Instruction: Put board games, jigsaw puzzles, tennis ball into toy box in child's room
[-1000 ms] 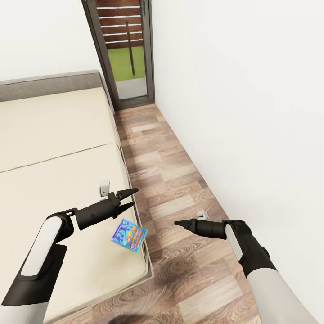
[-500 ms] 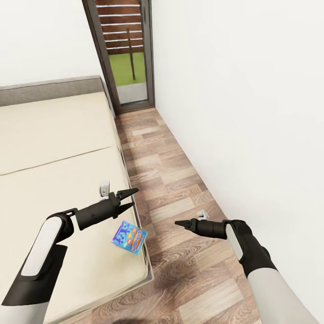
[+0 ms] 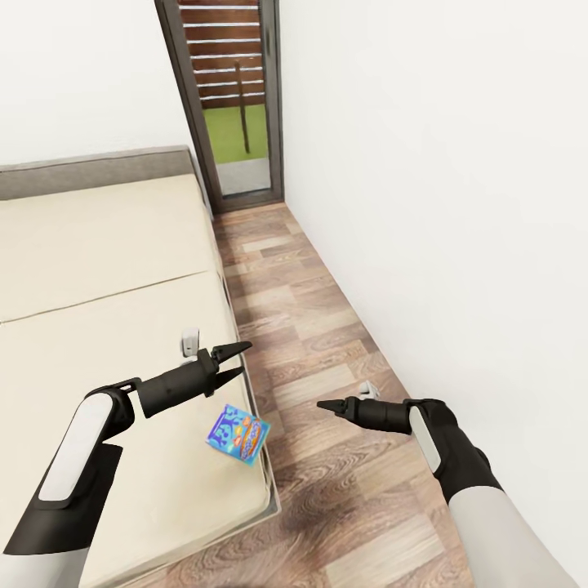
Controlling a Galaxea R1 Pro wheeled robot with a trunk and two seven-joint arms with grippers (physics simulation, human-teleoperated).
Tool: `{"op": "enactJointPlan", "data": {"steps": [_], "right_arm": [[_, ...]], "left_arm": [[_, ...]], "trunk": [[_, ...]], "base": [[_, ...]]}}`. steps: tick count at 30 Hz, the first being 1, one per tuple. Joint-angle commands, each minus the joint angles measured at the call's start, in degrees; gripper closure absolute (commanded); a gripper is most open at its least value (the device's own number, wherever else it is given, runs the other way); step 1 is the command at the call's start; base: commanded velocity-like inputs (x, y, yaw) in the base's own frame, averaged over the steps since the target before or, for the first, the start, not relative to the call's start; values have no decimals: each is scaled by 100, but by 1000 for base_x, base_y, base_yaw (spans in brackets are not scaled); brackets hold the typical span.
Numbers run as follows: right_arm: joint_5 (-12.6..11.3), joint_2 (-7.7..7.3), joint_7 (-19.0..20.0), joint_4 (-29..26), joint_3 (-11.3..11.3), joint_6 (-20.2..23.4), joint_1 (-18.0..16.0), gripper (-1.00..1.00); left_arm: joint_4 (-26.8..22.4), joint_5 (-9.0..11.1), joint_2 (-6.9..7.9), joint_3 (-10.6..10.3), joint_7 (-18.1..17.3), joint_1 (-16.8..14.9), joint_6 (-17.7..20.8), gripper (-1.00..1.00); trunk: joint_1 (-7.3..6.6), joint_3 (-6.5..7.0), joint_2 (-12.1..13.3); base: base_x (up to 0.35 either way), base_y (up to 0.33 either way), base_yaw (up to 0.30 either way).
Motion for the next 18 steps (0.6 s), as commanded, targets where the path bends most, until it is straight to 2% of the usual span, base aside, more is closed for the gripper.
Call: {"op": "enactJointPlan", "data": {"steps": [1,18], "right_arm": [[-12,1,8,-1,-6,30,-3,-100],[-26,10,15,-1,-5,31,2,-100]], "left_arm": [[-3,59,-1,5,59,-4,21,-100],[-3,58,-2,7,60,-1,13,-100]], "trunk": [[0,6,-2],[0,162,-2]], "base": [[0,0,58],[0,0,61]]}}
